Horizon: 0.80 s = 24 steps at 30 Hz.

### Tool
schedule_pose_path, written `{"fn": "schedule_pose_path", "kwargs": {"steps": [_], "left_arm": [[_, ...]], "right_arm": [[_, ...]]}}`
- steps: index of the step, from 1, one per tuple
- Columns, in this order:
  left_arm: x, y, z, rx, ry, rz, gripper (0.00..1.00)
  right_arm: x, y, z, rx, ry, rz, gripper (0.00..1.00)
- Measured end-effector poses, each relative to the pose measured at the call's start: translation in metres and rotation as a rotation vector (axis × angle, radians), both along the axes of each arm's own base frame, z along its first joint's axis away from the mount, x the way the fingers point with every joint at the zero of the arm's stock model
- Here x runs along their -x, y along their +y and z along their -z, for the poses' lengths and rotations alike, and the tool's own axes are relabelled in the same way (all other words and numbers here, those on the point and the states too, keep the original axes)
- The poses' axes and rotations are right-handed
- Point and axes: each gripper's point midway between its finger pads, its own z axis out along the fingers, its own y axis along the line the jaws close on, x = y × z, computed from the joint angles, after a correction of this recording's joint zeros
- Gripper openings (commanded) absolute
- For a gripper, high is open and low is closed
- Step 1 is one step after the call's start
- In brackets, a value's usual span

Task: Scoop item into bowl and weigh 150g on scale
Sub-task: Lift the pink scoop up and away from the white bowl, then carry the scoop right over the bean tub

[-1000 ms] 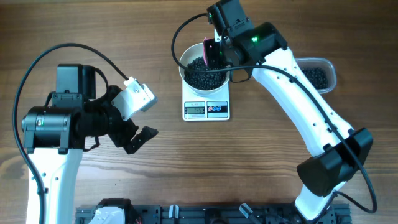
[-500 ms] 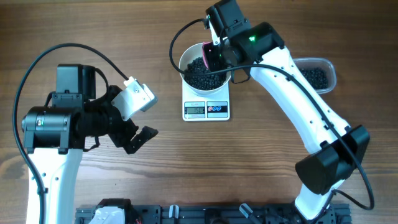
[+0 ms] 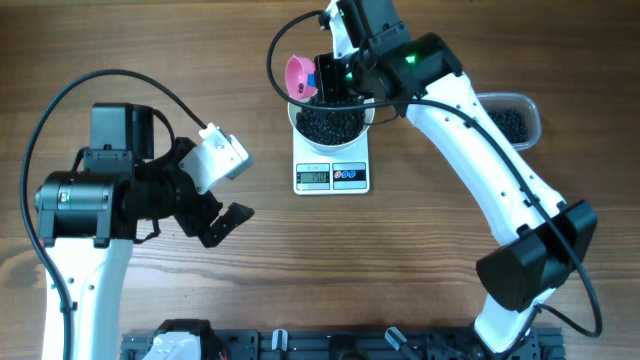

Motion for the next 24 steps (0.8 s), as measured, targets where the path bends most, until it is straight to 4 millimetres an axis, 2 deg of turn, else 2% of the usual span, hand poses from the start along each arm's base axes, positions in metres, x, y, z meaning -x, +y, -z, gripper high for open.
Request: {"fn": "schedule_pose_path", "kwargs": {"steps": [7, 9, 12, 15, 19, 24], "left_arm": [[0.000, 0.000, 0.000, 0.000, 0.000, 0.000, 1.00], [0.000, 0.000, 0.000, 0.000, 0.000, 0.000, 1.00], [0.000, 0.000, 0.000, 0.000, 0.000, 0.000, 1.00], [0.000, 0.000, 0.000, 0.000, 0.000, 0.000, 1.00], [0.000, 0.000, 0.000, 0.000, 0.000, 0.000, 1.00], [0.000, 0.000, 0.000, 0.000, 0.000, 0.000, 1.00]], "right_arm": [[-0.008, 0.008, -0.010, -0.052, -0.037, 0.001, 0.04], [-0.012, 0.007, -0.012, -0.065, -0.043, 0.012, 0.04], [-0.028, -0.004, -0.020, -0.108, -0.063, 0.071, 0.04], [-0.052, -0.031, -0.028, -0.145, -0.082, 0.159, 0.04], [-0.075, -0.078, -0.028, -0.150, -0.085, 0.266, 0.04], [-0.081, -0.131, -0.017, -0.112, -0.032, 0.361, 0.04]]}}
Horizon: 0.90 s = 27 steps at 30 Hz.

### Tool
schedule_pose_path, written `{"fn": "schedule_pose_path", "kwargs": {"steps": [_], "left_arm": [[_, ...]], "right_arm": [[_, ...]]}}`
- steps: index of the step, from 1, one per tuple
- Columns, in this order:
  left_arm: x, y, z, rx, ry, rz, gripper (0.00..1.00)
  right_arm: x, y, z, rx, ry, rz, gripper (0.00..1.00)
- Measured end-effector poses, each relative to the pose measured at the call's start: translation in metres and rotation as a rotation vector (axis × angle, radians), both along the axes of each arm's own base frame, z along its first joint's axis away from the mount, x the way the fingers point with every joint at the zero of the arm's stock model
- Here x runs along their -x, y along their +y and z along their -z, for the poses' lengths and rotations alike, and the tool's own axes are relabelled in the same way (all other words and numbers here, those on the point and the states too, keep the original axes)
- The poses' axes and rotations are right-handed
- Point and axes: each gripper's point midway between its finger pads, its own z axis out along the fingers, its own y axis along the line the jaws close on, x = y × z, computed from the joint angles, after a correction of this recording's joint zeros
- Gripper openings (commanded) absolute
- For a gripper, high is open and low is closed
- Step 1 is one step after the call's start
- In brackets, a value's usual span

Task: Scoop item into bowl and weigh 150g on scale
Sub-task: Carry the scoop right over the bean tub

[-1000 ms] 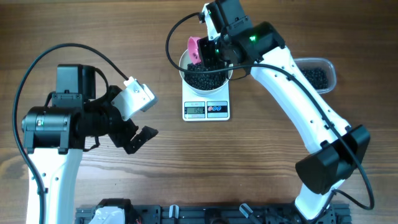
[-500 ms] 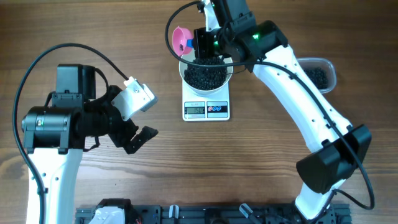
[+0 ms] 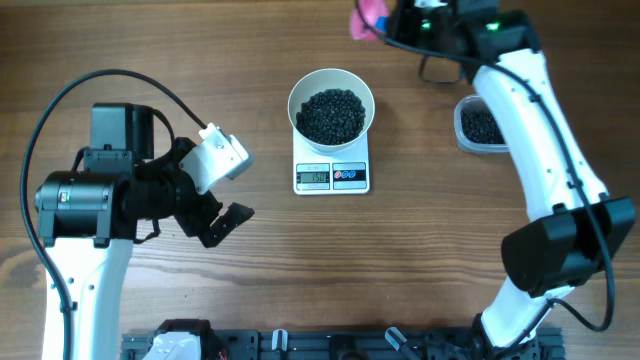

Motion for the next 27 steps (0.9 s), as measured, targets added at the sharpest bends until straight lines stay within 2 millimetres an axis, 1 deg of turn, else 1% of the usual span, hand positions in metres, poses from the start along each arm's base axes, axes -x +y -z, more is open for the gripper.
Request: {"fn": "schedule_pose_path", "kwargs": {"steps": [3, 6, 8, 11, 12, 13, 15, 16, 18, 21, 23, 24, 27], "left_arm": [[0.000, 0.000, 0.000, 0.000, 0.000, 0.000, 1.00], [0.000, 0.000, 0.000, 0.000, 0.000, 0.000, 1.00], [0.000, 0.000, 0.000, 0.000, 0.000, 0.000, 1.00], [0.000, 0.000, 0.000, 0.000, 0.000, 0.000, 1.00], [0.000, 0.000, 0.000, 0.000, 0.001, 0.000, 1.00], [0.000, 0.000, 0.000, 0.000, 0.000, 0.000, 1.00], [0.000, 0.000, 0.000, 0.000, 0.000, 0.000, 1.00], [0.000, 0.000, 0.000, 0.000, 0.000, 0.000, 1.00], [0.000, 0.000, 0.000, 0.000, 0.000, 0.000, 1.00], [0.000, 0.000, 0.000, 0.000, 0.000, 0.000, 1.00], [0.000, 0.000, 0.000, 0.000, 0.000, 0.000, 1.00], [0.000, 0.000, 0.000, 0.000, 0.000, 0.000, 1.00], [0.000, 0.000, 0.000, 0.000, 0.000, 0.000, 1.00]], "right_arm": [[0.011, -0.041, 0.013, 0.039, 0.092, 0.074, 0.04], [0.033, -0.082, 0.020, 0.106, 0.186, 0.153, 0.04], [0.051, -0.104, 0.021, 0.157, 0.240, 0.204, 0.04], [0.079, -0.132, 0.017, 0.256, 0.305, 0.269, 0.04], [0.096, -0.144, 0.017, 0.320, 0.349, 0.297, 0.04], [0.105, -0.151, 0.017, 0.358, 0.370, 0.314, 0.05], [0.115, -0.163, 0.017, 0.428, 0.399, 0.337, 0.05], [0.117, -0.166, 0.017, 0.448, 0.404, 0.340, 0.04], [0.118, -0.174, 0.017, 0.508, 0.400, 0.347, 0.04], [0.117, -0.182, 0.019, 0.648, 0.400, 0.347, 0.05], [0.112, -0.180, 0.025, 0.766, 0.403, 0.309, 0.04], [0.108, -0.176, 0.031, 0.825, 0.408, 0.275, 0.04], [0.101, -0.163, 0.044, 0.930, 0.420, 0.189, 0.04]]}}
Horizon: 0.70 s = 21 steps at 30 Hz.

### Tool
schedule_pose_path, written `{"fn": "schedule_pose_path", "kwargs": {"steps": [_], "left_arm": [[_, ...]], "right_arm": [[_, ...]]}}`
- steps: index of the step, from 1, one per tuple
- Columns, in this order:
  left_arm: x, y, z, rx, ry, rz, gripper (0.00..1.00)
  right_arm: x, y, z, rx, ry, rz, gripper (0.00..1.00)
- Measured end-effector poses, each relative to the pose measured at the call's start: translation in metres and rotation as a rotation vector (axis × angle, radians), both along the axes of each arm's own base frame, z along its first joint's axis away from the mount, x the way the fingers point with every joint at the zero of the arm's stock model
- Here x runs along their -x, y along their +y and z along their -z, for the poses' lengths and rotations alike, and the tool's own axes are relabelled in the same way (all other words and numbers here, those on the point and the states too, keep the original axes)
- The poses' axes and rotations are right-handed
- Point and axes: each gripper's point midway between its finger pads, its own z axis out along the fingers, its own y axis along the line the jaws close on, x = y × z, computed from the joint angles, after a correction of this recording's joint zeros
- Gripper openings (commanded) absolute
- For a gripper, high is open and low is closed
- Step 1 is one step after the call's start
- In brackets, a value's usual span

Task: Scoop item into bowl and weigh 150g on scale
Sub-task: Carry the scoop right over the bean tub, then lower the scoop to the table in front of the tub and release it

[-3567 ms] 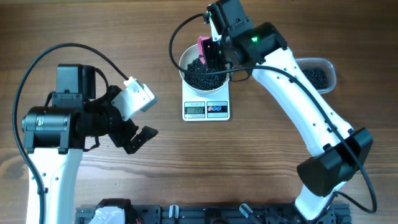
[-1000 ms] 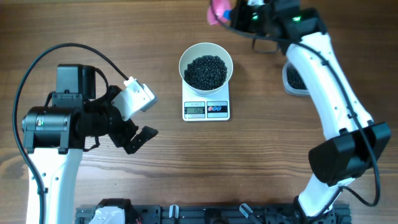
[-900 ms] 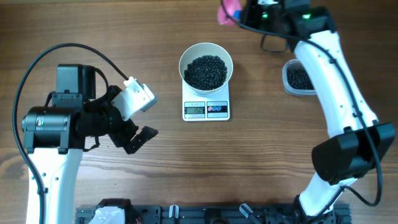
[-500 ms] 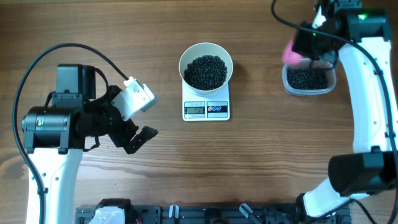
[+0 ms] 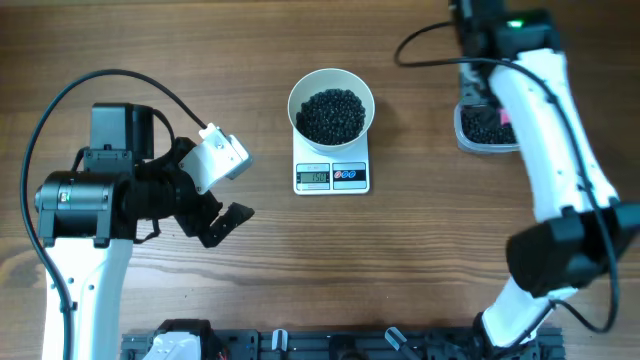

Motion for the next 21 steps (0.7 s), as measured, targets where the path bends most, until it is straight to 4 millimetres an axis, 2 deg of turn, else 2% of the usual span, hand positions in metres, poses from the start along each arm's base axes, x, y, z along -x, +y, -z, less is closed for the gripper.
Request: {"fn": "schedule_pose_path", "kwargs": {"steps": [2, 4, 10, 13, 16, 20, 21], "left_arm": [[0.000, 0.000, 0.000, 0.000, 0.000, 0.000, 1.00], [0.000, 0.000, 0.000, 0.000, 0.000, 0.000, 1.00], [0.000, 0.000, 0.000, 0.000, 0.000, 0.000, 1.00], [0.000, 0.000, 0.000, 0.000, 0.000, 0.000, 1.00], [0.000, 0.000, 0.000, 0.000, 0.000, 0.000, 1.00], [0.000, 0.000, 0.000, 0.000, 0.000, 0.000, 1.00], [0.000, 0.000, 0.000, 0.000, 0.000, 0.000, 1.00]], "right_arm": [[-0.003, 0.006, 0.010, 0.045, 0.042, -0.043, 0.04], [-0.005, 0.003, 0.014, 0.101, 0.068, -0.060, 0.04], [0.002, -0.015, 0.001, 0.226, 0.091, -0.045, 0.04], [0.017, -0.006, -0.004, 0.081, 0.065, -0.002, 0.04], [0.037, 0.014, -0.031, -0.184, -0.028, 0.026, 0.04], [0.082, 0.050, -0.107, -0.526, -0.230, -0.065, 0.04], [0.091, 0.056, -0.118, -0.570, -0.258, -0.087, 0.04]]}}
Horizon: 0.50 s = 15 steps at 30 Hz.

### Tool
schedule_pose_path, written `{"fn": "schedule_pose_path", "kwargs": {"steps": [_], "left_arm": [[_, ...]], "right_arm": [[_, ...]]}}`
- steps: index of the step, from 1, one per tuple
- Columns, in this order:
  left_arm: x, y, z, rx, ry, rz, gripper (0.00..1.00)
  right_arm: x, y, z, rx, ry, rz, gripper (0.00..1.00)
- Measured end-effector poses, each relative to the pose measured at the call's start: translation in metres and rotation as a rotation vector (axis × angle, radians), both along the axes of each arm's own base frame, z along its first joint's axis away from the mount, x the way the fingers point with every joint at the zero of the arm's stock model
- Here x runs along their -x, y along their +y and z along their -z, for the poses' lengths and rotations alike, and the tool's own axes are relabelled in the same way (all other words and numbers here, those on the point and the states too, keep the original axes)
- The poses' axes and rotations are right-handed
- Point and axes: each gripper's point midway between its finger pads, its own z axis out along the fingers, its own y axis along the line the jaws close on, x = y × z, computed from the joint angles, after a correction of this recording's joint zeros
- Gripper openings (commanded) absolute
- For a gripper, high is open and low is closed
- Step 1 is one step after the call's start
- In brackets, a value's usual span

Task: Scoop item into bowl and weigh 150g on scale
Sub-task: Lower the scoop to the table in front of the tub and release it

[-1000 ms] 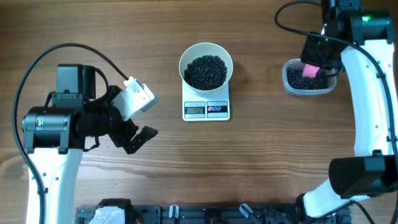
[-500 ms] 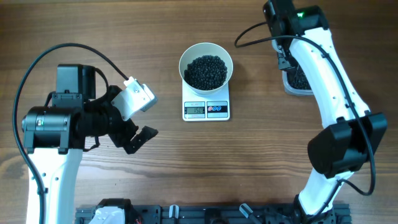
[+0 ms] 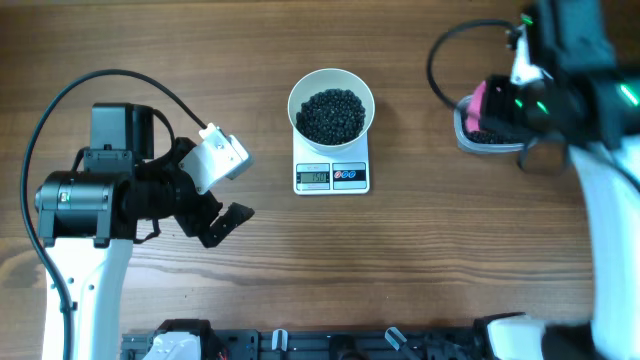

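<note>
A white bowl (image 3: 293, 101) heaped with small black beans (image 3: 331, 113) stands on a white digital scale (image 3: 332, 176) at the table's middle back; the display is lit but too small to read. At the far right a clear container (image 3: 478, 139) holds more black beans. My right gripper (image 3: 500, 104), blurred, hangs over that container, shut on a pink scoop (image 3: 479, 99). My left gripper (image 3: 226, 224) is open and empty, low over the table well left of the scale.
The left arm's black base and white wrist (image 3: 215, 158) fill the left side, with a cable looping above. A dark rack (image 3: 330, 346) runs along the front edge. The right arm's cable (image 3: 445, 50) arcs near the container.
My right gripper with the pink scoop has come forward and sits lower over the bean container, the scoop showing at its left. Bowl, scale and left arm are unchanged.
My right gripper first held the pink scoop at the bowl's rim on the scale. It then was up at the back, clear of the bowl. After that it stood behind the bean container, and now it hangs over the container. The left arm stayed still.
</note>
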Motion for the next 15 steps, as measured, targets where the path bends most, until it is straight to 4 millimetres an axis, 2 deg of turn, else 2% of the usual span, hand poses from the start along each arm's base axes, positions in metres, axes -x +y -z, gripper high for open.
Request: {"fn": "schedule_pose_path", "kwargs": {"steps": [2, 4, 5, 7, 8, 13, 15], "left_arm": [[0.000, 0.000, 0.000, 0.000, -0.001, 0.000, 1.00], [0.000, 0.000, 0.000, 0.000, 0.000, 0.000, 1.00], [0.000, 0.000, 0.000, 0.000, 0.000, 0.000, 1.00], [0.000, 0.000, 0.000, 0.000, 0.000, 0.000, 1.00], [0.000, 0.000, 0.000, 0.000, 0.000, 0.000, 1.00], [-0.001, 0.000, -0.001, 0.000, -0.004, 0.000, 1.00], [-0.001, 0.000, -0.001, 0.000, -0.005, 0.000, 1.00]], "right_arm": [[0.025, 0.011, -0.020, -0.097, -0.060, -0.030, 0.04], [0.039, 0.016, -0.019, -0.150, -0.059, -0.017, 0.04], [0.045, 0.017, -0.010, -0.172, -0.037, -0.003, 0.04], [0.053, 0.025, 0.025, -0.225, 0.047, 0.015, 0.04], [0.050, 0.029, 0.036, -0.246, 0.061, 0.011, 0.04], [0.041, 0.067, 0.134, -0.432, 0.160, -0.062, 0.04], [0.048, 0.082, 0.172, -0.522, 0.190, -0.109, 0.04]]}}
